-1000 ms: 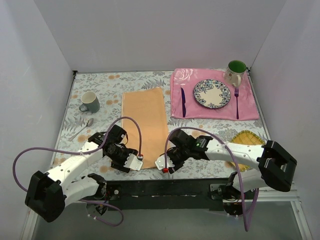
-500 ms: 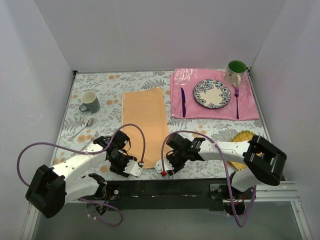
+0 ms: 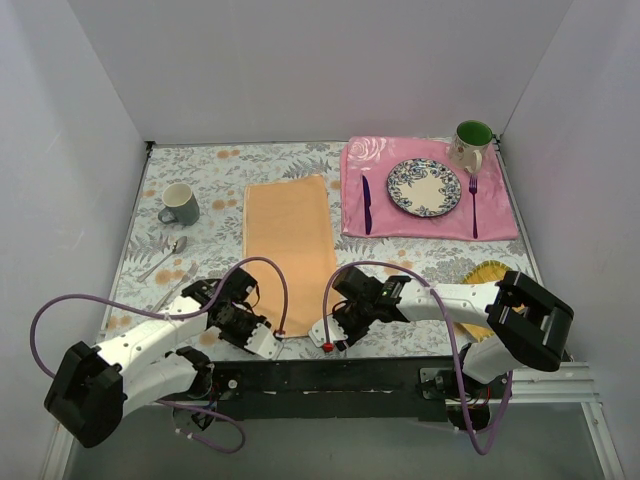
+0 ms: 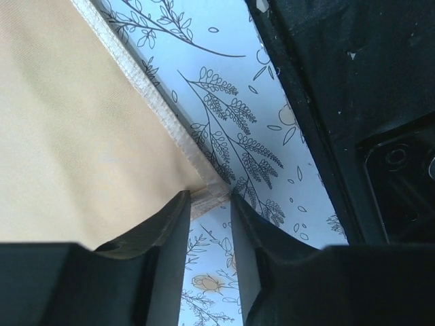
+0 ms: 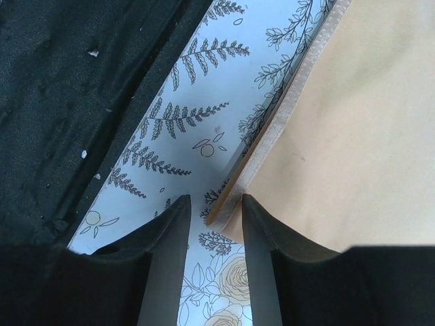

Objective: Fold the napkin into a case and place the utensils inside
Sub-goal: Pick up the rectangle-folded napkin from the center of the board.

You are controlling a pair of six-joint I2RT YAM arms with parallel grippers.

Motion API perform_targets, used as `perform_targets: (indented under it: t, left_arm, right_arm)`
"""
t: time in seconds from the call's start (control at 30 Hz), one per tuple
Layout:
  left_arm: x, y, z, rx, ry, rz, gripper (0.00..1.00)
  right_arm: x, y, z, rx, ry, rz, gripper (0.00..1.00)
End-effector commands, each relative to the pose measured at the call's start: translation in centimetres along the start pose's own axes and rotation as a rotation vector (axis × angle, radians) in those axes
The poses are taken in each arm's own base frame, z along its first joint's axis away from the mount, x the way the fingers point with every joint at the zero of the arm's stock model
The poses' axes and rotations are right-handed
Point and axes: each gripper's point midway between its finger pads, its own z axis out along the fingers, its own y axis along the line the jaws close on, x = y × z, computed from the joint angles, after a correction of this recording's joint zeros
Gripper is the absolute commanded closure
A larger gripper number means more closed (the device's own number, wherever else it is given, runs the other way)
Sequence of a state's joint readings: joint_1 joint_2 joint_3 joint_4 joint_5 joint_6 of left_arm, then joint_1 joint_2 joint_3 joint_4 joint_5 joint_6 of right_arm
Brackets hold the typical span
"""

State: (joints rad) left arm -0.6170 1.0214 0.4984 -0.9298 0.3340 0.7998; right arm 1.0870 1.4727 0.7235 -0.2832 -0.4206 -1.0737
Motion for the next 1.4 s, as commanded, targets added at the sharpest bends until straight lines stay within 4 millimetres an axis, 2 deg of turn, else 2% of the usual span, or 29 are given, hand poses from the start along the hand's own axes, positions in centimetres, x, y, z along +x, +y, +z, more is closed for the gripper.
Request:
perform_targets:
  t: [0.0, 0.1, 0.27, 0.3, 0.37, 0.4, 0.57, 0.67, 0.73, 0.83, 0.93, 1.17, 1.27, 1.37]
  left_arm:
    - [0.1, 0.1, 1.0, -0.015, -0.011, 0.027, 0.73]
    - [-1.5, 0.8, 0.3, -0.032, -0.076, -0.001, 0.82]
    - [-3.8, 3.0, -1.4, -0.104, -0.164, -0.043, 1.00]
    - [-4.2, 3.3, -1.6, -0.110, -0.184, -0.044, 1.00]
    - [-4.7, 3.8, -1.9, -0.116, -0.202, -0.052, 1.00]
    - [-4.9, 4.0, -1.9, -0.114, -0.208, -0.056, 1.00]
    - [-5.9, 4.8, -2.4, -0.125, -0.253, -0.066, 1.00]
    - [-7.7, 6.2, -3.6, -0.156, -0.323, -0.076, 1.00]
    - [-8.5, 7.3, -4.3, -0.167, -0.355, -0.112, 1.00]
    - [-9.7, 8.7, -4.8, -0.174, -0.397, -0.152, 1.00]
    - [-10.5, 9.8, -5.2, -0.187, -0.432, -0.184, 1.00]
    - [-11.1, 11.1, -5.4, -0.200, -0.460, -0.213, 1.00]
    - [-11.0, 10.9, -5.4, -0.195, -0.454, -0.212, 1.00]
    - [-10.9, 10.7, -5.5, -0.198, -0.452, -0.221, 1.00]
  right_arm:
    - [0.7, 0.4, 0.0, -0.016, 0.035, 0.015, 0.55]
    - [-0.7, -0.5, -0.8, 0.020, 0.000, 0.039, 0.53]
    - [-4.5, -3.2, -3.6, 0.181, -0.118, 0.109, 0.46]
    - [-5.3, -4.2, -4.1, 0.227, -0.148, 0.110, 0.43]
    - [-6.3, -4.6, -4.9, 0.266, -0.194, 0.141, 0.41]
    - [-6.8, -5.3, -5.2, 0.296, -0.221, 0.131, 0.36]
    - [-7.1, -5.9, -4.8, 0.313, -0.226, 0.151, 0.34]
    - [-7.5, -5.7, -5.3, 0.333, -0.263, 0.164, 0.34]
    - [-8.8, -6.2, -6.4, 0.391, -0.326, 0.124, 0.33]
    - [-9.2, -5.9, -6.4, 0.391, -0.357, 0.123, 0.32]
    - [-9.6, -6.6, -6.0, 0.390, -0.374, 0.167, 0.35]
    - [-9.8, -8.3, -4.8, 0.423, -0.405, 0.237, 0.38]
    - [-9.1, -9.0, -4.1, 0.443, -0.385, 0.275, 0.41]
    - [-9.2, -9.3, -3.8, 0.453, -0.404, 0.300, 0.42]
